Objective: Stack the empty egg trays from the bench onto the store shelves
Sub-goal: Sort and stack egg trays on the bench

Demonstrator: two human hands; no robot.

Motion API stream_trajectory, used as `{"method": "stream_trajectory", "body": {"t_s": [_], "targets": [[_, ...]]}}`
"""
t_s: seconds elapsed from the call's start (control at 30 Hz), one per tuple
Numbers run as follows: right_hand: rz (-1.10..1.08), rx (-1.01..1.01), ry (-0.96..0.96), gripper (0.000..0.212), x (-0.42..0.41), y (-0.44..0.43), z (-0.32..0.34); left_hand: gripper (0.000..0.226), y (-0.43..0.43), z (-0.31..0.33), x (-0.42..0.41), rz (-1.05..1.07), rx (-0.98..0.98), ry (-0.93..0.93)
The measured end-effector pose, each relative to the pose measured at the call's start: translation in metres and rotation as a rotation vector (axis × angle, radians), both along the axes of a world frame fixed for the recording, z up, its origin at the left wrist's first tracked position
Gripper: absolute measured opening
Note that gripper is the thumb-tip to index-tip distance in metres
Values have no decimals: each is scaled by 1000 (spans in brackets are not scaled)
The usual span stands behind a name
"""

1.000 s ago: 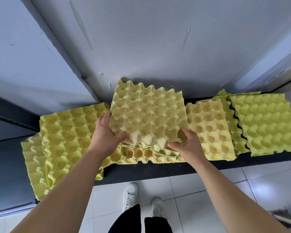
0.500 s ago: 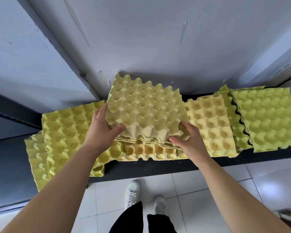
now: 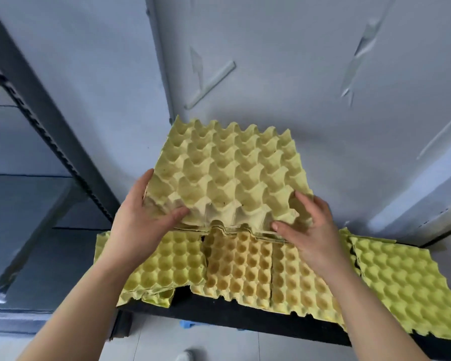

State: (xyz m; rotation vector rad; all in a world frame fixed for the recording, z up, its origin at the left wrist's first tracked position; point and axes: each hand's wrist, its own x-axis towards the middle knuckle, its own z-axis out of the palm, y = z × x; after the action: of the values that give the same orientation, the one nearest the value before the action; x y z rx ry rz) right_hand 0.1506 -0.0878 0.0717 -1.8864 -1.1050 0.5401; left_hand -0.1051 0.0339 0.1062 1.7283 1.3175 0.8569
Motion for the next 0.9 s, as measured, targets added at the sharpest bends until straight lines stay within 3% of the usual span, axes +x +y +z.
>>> {"method": "stream_trajectory", "body": {"t_s": [0.43,0.9], "targets": [[159,411,-186,79,-119,50,178,70,-20,153,-145,186,354,-243],[250,568,-205,83,-336,128,295,88,34,257,-372,310,598,-231]]}}
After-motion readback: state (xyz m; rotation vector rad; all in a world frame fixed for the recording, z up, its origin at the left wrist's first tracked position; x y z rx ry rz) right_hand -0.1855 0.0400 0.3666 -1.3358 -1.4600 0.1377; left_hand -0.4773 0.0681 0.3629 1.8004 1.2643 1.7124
